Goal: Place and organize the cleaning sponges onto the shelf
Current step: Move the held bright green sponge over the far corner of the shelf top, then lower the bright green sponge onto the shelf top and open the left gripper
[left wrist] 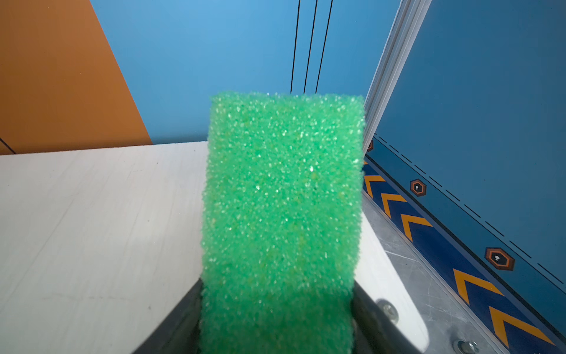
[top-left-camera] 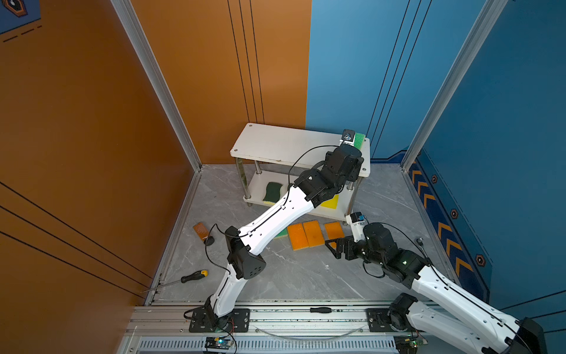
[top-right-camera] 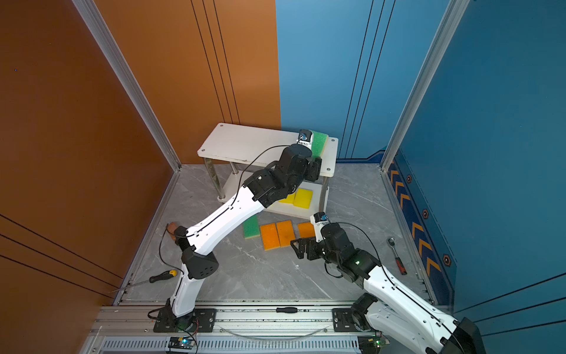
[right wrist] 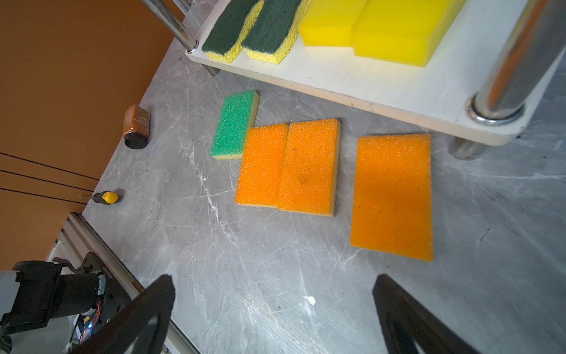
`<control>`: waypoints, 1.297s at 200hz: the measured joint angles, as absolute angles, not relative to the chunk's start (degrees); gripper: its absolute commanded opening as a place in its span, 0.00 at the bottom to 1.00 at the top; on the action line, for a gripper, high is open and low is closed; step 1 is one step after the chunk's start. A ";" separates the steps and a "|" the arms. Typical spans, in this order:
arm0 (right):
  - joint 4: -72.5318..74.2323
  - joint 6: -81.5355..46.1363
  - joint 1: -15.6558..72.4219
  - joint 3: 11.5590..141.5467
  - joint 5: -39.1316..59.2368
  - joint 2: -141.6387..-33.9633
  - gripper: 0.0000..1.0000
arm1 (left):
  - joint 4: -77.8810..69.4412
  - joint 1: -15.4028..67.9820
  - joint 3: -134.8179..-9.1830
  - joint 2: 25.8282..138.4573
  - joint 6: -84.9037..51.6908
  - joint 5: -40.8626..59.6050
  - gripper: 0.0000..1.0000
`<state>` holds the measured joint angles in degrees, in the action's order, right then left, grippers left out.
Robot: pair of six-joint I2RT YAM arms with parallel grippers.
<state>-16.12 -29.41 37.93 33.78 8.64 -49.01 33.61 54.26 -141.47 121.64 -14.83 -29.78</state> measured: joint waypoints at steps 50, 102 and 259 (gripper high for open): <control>-16.16 -29.41 37.89 33.78 8.64 -49.01 1.00 | 33.61 53.93 -141.47 121.75 -14.85 -29.82 0.67; -16.56 -29.41 37.89 33.78 8.64 -49.01 1.00 | 33.58 53.89 -141.47 122.15 -14.85 -29.82 0.68; -16.58 -29.41 37.87 33.78 8.64 -48.99 1.00 | 33.12 53.60 -141.47 122.85 -14.90 -30.00 0.76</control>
